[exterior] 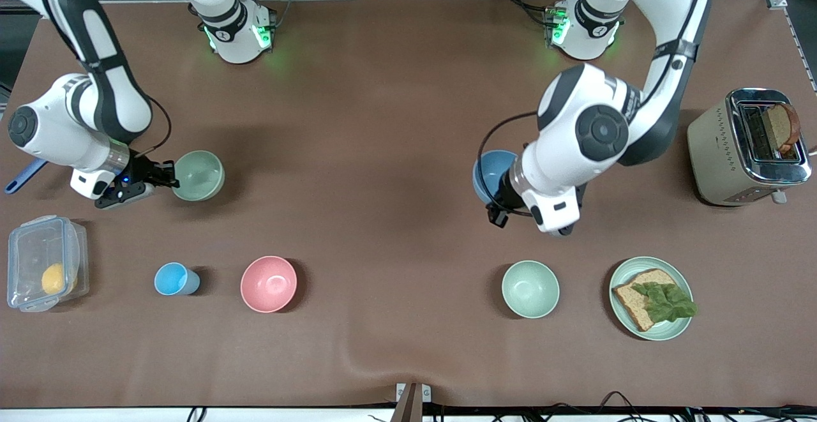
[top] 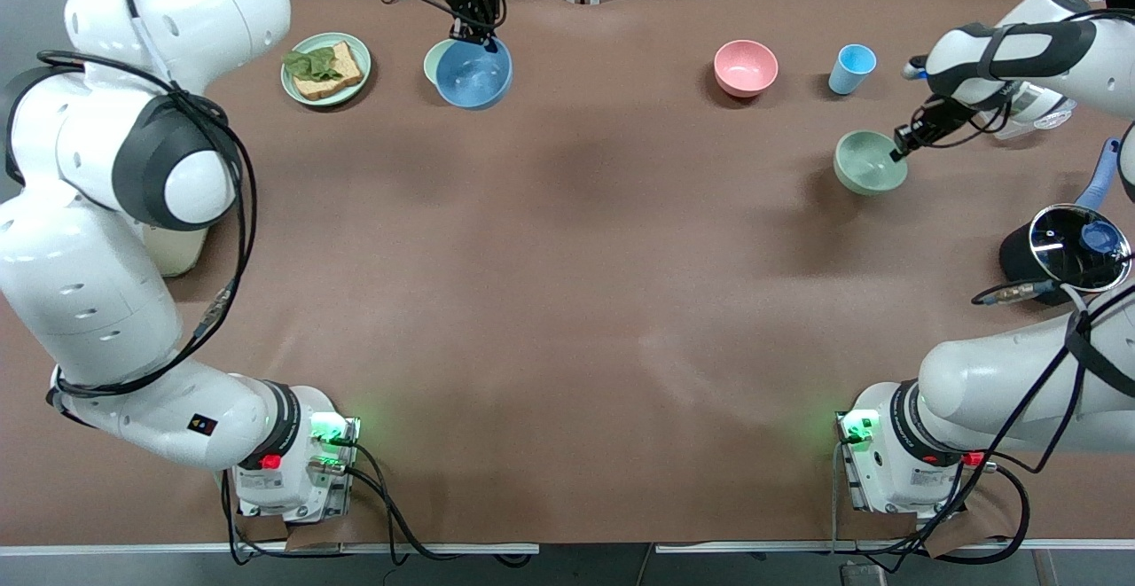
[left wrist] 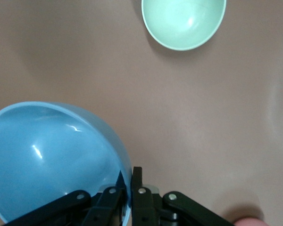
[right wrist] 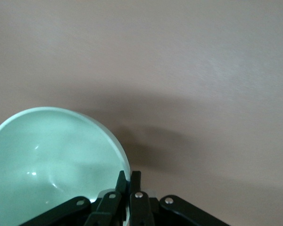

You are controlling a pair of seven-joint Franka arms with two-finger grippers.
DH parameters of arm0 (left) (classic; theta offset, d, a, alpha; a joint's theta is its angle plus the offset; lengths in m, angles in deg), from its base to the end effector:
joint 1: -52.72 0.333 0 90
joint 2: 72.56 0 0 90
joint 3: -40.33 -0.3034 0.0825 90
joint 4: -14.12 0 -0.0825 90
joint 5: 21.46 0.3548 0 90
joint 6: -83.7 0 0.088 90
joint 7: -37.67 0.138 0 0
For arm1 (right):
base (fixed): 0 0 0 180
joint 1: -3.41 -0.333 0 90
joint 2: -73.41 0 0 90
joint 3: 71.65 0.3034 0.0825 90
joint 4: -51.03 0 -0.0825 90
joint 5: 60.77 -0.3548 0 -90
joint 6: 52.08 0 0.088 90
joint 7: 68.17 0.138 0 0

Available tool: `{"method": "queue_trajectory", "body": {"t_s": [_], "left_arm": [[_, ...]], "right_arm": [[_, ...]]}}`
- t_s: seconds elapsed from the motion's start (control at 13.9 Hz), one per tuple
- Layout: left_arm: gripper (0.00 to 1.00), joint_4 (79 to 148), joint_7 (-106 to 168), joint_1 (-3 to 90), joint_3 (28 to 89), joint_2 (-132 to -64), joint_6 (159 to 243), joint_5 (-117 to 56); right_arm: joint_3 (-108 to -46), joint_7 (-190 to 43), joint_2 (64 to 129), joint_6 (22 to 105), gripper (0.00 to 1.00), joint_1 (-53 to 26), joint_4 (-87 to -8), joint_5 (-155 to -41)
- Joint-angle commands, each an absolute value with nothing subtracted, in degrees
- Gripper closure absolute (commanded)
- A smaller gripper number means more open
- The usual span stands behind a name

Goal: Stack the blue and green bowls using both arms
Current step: 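Move green bowl with the right gripper while the left gripper carries blue bowl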

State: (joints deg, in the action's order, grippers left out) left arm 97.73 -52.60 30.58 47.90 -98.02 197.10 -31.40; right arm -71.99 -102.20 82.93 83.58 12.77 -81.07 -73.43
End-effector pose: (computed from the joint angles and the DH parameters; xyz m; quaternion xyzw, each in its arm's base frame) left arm 0.5766 -0.3327 0.4069 0.8377 0.5338 -0.0746 0.0882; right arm 0.4846 -0.0754 0.2458 -0.9877 -0.1283 0.0210 0.0864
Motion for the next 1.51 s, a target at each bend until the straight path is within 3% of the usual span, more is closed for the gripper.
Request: {"method": "queue_trajectory", "body": {"t_s": [0.0,0.79,1.44], "left_arm": [[1.00,97.09,-53.74,30.57,48.59,-97.00,196.02,-32.53],[1.00,97.09,-52.94,31.27,48.42,-95.52,196.82,-28.51],[1.00,97.09,-53.47,32.06,48.59,-93.83,196.02,-27.17]], "right_arm": [[-72.09,-95.97,79.04,81.26,1.00,9.48,-81.95,-74.57],[-72.09,-54.77,75.43,79.93,1.00,-13.97,-81.77,-74.30],[-72.09,-25.40,82.45,94.06,1.00,-32.69,-81.77,-73.86]]}}
